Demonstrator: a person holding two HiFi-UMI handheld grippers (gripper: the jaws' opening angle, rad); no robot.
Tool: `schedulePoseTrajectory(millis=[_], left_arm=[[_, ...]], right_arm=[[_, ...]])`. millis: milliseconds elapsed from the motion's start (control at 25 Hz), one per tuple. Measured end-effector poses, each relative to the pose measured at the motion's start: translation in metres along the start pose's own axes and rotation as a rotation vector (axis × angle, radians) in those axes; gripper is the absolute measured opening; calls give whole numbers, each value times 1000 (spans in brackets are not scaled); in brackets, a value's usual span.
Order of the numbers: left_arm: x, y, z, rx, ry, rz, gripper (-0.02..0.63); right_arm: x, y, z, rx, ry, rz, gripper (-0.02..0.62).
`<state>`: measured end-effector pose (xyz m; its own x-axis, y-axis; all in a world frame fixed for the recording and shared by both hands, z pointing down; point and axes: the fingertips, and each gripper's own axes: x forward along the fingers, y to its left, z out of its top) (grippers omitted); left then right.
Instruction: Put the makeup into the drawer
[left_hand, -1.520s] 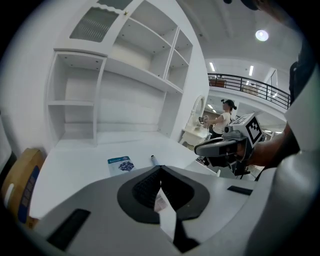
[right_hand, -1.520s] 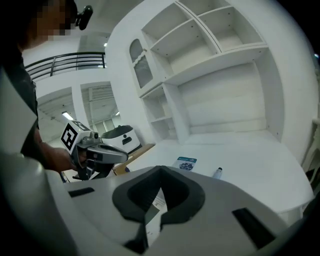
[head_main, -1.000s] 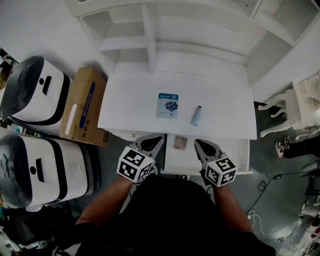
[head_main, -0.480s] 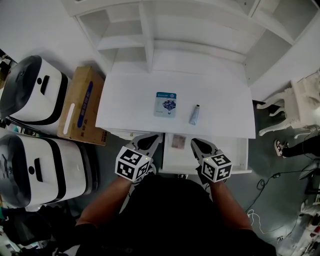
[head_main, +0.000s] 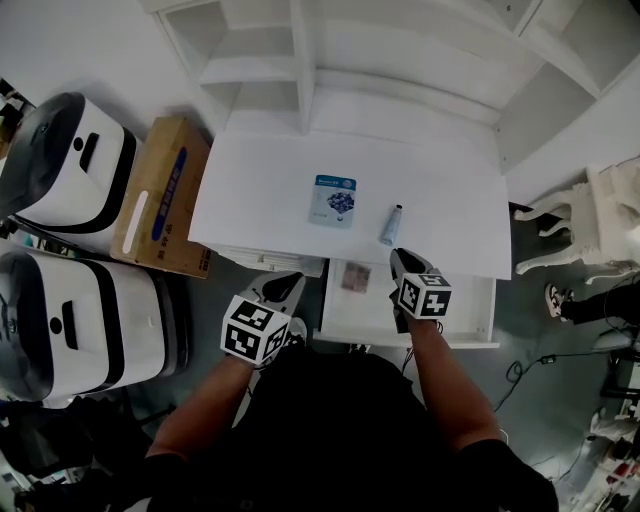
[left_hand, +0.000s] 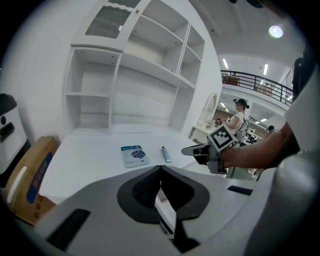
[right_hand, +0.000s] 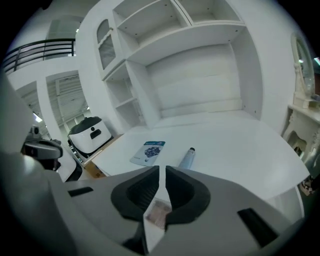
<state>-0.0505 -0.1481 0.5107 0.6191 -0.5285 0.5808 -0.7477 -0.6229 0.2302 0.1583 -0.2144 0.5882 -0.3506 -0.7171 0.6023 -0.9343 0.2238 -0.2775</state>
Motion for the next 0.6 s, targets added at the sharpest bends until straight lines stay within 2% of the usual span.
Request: schedulePoseTrajectory(millis=[160,320,440,600], left_arm=[[-8,0,-6,-10,-1,21,11],[-17,6,-11,-26,-1,51,11],[-24,11,-15,-45,-3,75,11],[-34,15,-18,-63,-7,106,11]], right_arm=[[34,-25,1,17,57,-51,36],[65,-36,7,-11,112,-75,142],[84,-44,6,-20,141,-100,164],[101,-61,2,25,168,-147,173]])
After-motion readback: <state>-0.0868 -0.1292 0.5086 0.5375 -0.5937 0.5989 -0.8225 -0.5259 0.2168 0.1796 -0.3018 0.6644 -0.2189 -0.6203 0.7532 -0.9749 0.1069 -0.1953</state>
